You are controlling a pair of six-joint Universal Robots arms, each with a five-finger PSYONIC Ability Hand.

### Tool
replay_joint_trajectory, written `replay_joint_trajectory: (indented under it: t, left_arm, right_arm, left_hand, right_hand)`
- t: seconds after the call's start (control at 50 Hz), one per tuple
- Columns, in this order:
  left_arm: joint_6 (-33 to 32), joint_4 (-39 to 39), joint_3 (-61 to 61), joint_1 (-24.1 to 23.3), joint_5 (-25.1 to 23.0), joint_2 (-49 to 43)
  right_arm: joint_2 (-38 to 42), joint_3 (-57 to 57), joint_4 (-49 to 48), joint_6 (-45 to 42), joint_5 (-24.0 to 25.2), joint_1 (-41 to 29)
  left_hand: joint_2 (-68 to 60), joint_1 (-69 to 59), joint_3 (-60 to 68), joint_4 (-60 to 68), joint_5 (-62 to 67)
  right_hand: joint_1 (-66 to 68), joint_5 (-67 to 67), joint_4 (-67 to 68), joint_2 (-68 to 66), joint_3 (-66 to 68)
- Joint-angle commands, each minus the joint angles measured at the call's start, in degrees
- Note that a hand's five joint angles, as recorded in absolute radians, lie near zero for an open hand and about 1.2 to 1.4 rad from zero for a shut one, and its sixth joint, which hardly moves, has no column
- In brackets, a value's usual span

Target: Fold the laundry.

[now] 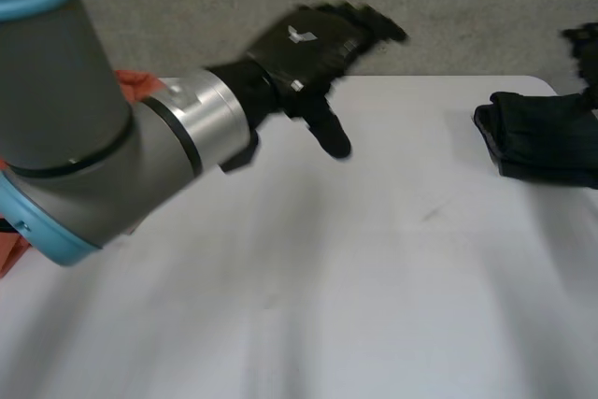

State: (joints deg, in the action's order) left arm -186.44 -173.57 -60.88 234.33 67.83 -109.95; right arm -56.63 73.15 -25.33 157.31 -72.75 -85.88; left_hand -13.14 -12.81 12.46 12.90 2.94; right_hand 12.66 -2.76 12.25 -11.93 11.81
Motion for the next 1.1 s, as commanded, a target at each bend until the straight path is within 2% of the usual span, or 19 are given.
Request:
replay_joint_trajectory:
  t: [0.02,0.06,0.12,0.14,0.18,0.2,0.28,0.34,0.48,0.52,0.56,0.58,0.6,0.7,0.8,0.86,0.96,1.0,1.1]
  left_arm:
    - [-1.7,-4.7,0.2,11.3,16.3,2.2]
    - [-5.0,-6.1,0.2,16.7,19.5,1.0]
    - [-11.1,-7.0,0.8,21.4,20.1,-2.4]
    - [-15.9,-7.9,1.5,24.1,20.1,-5.7]
    - [-20.9,-9.4,2.6,26.5,20.1,-9.3]
    - [-25.3,-11.5,3.9,28.3,20.1,-13.2]
    - [-32.7,-16.5,7.3,31.9,19.8,-23.2]
    - [-34.2,-19.0,9.3,33.6,19.4,-27.8]
    - [-34.8,-22.7,11.4,35.6,12.9,-33.7]
    - [-34.8,-23.5,11.4,35.4,11.3,-33.6]
    - [-34.7,-23.9,11.6,35.3,10.7,-33.6]
    - [-34.7,-24.4,11.7,35.1,10.7,-33.4]
    - [-34.7,-24.9,11.7,35.0,10.7,-33.3]
    - [-34.7,-28.7,10.8,32.6,12.4,-31.6]
    - [-32.9,-30.2,6.1,28.7,14.3,-21.6]
    - [-28.9,-31.2,3.1,25.0,14.4,-15.1]
    - [-17.8,-31.3,-0.5,16.4,13.9,-7.4]
    - [-12.8,-31.1,-2.2,12.7,13.5,-4.9]
    - [-8.2,-30.5,-6.0,6.0,10.8,-4.3]
  right_arm:
    - [-11.8,18.1,0.8,-10.0,15.0,-5.6]
    - [-15.7,21.7,4.0,-12.5,16.8,-6.1]
    - [-18.2,24.6,8.5,-15.2,16.9,-6.8]
    - [-18.3,25.0,9.3,-15.6,16.9,-6.8]
    - [-18.2,25.7,11.1,-16.6,16.9,-6.9]
    - [-18.1,26.3,12.7,-17.6,16.8,-6.9]
    - [-18.2,27.7,14.6,-19.5,16.5,-7.5]
    - [-18.0,28.4,15.0,-20.5,16.3,-7.8]
    - [-16.8,29.5,15.0,-20.5,16.1,-7.6]
    - [-16.8,29.8,15.0,-20.5,16.1,-7.3]
    - [-16.8,29.9,15.0,-20.5,16.1,-7.0]
    - [-16.8,30.0,15.0,-20.5,16.1,-7.0]
    - [-16.8,30.1,15.0,-20.5,16.1,-7.0]
    - [-16.9,30.2,15.0,-20.5,16.1,-6.9]
    - [-18.1,29.6,14.8,-19.8,14.9,-6.8]
    - [-19.0,28.9,14.5,-19.4,12.4,-6.8]
    - [-22.1,25.5,14.0,-14.8,3.8,-7.2]
    - [-23.0,24.8,13.9,-12.5,2.2,-7.2]
    - [-25.6,23.7,14.0,-5.2,1.2,-6.8]
  left_hand:
    - [-3.0,-3.3,3.6,3.2,3.2]
    - [-2.8,-3.1,3.5,3.0,3.0]
    - [-2.8,-3.1,3.5,3.0,3.0]
    - [-3.0,-3.3,3.6,3.2,3.2]
    - [-3.0,-3.3,3.6,3.2,3.2]
    - [-3.0,-3.3,3.6,3.2,3.2]
    - [-2.5,-2.8,3.1,2.7,2.7]
    - [-2.6,-3.0,3.3,2.9,2.8]
    - [-6.6,-7.0,7.3,6.9,6.9]
    - [-19.2,-19.5,19.9,19.4,19.4]
    - [-38.3,-38.7,39.0,38.6,38.6]
    - [-60.6,-60.9,61.3,60.8,60.8]
    - [-66.8,-67.1,67.5,67.0,67.0]
    - [-66.9,-67.2,67.5,67.1,67.1]
    - [-66.9,-67.2,67.5,67.1,67.1]
    - [-66.9,-67.2,67.5,67.1,67.1]
    - [-66.9,-67.2,67.5,67.1,67.1]
    - [-66.9,-67.2,67.5,67.1,67.1]
    - [-66.9,-67.2,67.5,67.1,67.1]
  right_hand:
    - [-2.7,2.8,-2.3,1.9,-1.8]
    - [-2.7,2.8,-2.3,1.9,-1.8]
    - [-2.7,2.8,-2.3,1.9,-1.8]
    - [-2.7,2.8,-2.3,1.9,-1.8]
    - [-2.7,2.8,-2.3,1.9,-1.8]
    - [-2.7,2.8,-2.3,1.9,-1.8]
    - [-2.7,2.8,-2.3,1.9,-1.8]
    - [-2.7,2.8,-2.3,1.9,-1.8]
    - [-2.7,2.8,-2.3,1.9,-1.8]
    - [-2.7,2.8,-2.3,1.9,-1.8]
    - [-2.7,2.8,-2.3,1.9,-1.8]
    - [-2.7,2.8,-2.3,1.9,-1.8]
    - [-2.7,2.8,-2.3,1.9,-1.8]
    - [-2.7,2.8,-2.3,1.9,-1.8]
    - [-2.7,2.8,-2.3,1.9,-1.8]
    - [-2.7,2.8,-2.3,1.9,-1.8]
    - [-2.7,2.8,-2.3,1.9,-1.8]
    - [-2.7,2.8,-2.3,1.9,-1.8]
    - [-2.7,2.8,-2.3,1.9,-1.8]
